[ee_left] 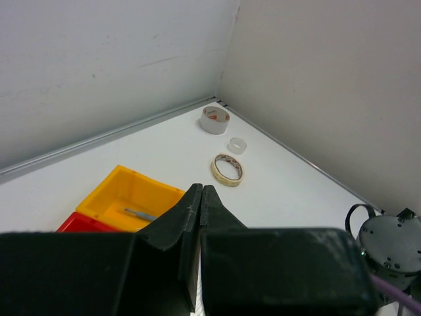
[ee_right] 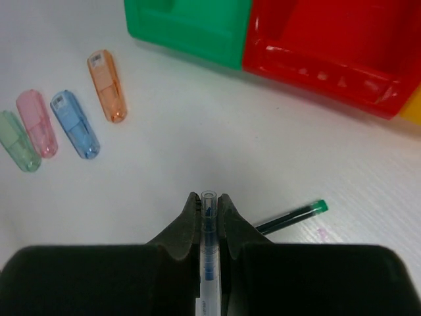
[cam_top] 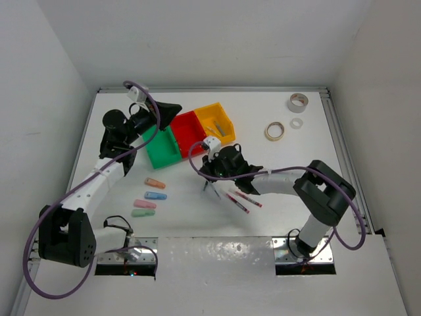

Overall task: Sort the stationery into containers
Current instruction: Close the pen cap on the pen, then place the pen in the storage box.

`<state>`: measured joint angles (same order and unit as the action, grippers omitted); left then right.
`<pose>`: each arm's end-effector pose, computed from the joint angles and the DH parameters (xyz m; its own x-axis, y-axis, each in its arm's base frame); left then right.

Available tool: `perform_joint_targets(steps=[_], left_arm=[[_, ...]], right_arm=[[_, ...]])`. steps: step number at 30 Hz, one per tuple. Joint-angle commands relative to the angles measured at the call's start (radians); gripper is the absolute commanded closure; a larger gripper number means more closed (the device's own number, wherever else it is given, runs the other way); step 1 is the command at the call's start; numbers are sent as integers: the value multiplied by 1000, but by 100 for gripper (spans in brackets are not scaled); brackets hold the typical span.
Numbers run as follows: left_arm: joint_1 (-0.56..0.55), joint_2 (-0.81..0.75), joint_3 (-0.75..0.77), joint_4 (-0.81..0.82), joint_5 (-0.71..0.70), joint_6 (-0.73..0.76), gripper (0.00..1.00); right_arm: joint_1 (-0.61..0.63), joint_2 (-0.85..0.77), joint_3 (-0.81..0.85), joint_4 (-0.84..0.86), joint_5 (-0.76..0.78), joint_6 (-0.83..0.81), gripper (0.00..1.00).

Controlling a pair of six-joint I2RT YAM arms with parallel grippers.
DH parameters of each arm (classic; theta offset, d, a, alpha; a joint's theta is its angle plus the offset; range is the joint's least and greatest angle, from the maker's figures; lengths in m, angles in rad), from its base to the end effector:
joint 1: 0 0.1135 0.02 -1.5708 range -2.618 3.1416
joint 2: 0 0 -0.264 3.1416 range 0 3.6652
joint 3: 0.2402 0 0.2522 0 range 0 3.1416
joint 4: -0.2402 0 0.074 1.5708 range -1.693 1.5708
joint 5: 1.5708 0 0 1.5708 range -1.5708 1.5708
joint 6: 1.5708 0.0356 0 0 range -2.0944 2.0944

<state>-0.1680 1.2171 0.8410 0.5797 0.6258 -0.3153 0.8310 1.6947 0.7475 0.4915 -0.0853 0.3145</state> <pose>0.2717 -0.0672 0.3478 -0.0279 -0.2502 -0.9678 0.7284 0.6580 -0.1911 0.2288 0.2551 0.1635 -0.5257 -0.1188 -0.8423 -0.6571 0.6856 0.3134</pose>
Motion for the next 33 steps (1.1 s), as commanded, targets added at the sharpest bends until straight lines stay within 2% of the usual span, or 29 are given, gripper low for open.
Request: perform_joint_targets(steps=[1,4,7,12,18,26,33], left_arm=[[13,-33,9,13,-8,25,100],[25,-54,7,-27,-21,41,100],[35,-88,3,-143,-75,82,100],[36,-145,-25,-306,-237,131,100],[36,-206,-66,-412,-322,174,92],[44,-280,-114,-488,-388,219,91],[50,-314,-135,-518,-410,231,91]], right_arm=[[-29,-72,62,36,2,32,100],[-82,-104,134,-16,-24,60,100],[-168,-110,257,-99,-27,40,100],[-246,12,505,-206,11,-20,100],[-294,215,723,-174,84,-37,100],[-306,485,901,-82,136,-61,100],[-313,562,952,-73,130,-55,100]])
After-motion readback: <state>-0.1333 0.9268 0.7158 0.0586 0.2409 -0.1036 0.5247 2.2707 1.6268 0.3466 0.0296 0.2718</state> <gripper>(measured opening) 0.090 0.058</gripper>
